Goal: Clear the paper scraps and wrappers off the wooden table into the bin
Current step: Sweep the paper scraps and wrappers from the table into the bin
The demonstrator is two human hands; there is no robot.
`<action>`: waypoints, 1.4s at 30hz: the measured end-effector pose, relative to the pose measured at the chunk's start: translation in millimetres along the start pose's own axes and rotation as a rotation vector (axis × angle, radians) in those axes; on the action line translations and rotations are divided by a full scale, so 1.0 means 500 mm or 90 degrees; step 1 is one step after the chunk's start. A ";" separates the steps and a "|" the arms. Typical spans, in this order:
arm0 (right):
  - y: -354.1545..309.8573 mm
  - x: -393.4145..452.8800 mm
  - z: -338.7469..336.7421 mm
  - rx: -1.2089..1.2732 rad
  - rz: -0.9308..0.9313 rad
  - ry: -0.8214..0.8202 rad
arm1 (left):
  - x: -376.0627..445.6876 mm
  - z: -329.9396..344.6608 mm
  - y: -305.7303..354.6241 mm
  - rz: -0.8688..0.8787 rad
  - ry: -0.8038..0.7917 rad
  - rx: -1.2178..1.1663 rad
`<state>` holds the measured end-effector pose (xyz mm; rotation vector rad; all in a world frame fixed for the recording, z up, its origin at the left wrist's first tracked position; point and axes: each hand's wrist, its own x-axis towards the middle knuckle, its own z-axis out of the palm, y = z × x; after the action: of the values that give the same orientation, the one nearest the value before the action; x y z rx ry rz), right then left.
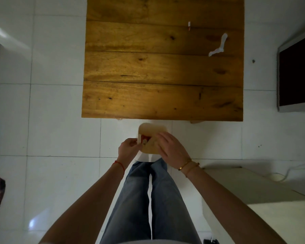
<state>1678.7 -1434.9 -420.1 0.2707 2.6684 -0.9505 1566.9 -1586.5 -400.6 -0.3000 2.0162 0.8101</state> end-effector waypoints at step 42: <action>0.313 -0.585 -0.565 0.136 0.424 0.485 | -0.437 0.451 0.507 0.288 -0.253 0.030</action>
<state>1936.2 -1156.8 -204.9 1.7393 2.7010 -1.0190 1711.8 -1271.0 -194.5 0.3361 1.7377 1.0049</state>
